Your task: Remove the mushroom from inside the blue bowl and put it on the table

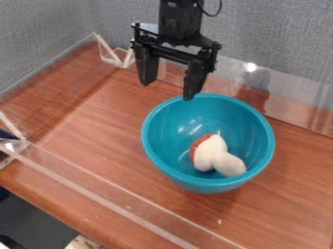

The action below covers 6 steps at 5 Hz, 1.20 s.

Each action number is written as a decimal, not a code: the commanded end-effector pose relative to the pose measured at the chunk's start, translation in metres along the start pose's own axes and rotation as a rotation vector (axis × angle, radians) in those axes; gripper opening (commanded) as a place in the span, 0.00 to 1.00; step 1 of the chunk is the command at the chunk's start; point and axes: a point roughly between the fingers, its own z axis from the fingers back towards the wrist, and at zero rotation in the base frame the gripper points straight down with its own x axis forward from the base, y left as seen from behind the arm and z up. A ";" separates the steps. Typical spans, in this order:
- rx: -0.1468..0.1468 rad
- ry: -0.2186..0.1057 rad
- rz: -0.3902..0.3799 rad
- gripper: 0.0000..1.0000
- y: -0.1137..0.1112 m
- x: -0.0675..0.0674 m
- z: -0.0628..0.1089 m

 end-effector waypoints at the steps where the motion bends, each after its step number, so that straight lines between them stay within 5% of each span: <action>1: 0.002 0.002 -0.067 1.00 -0.013 -0.001 -0.005; 3: 0.005 0.011 -0.219 1.00 -0.042 -0.001 -0.025; 4: -0.001 0.058 -0.421 1.00 -0.075 -0.004 -0.069; 5: 0.005 0.093 -0.527 1.00 -0.093 0.000 -0.104; 6: 0.004 0.088 -0.527 0.00 -0.092 -0.001 -0.104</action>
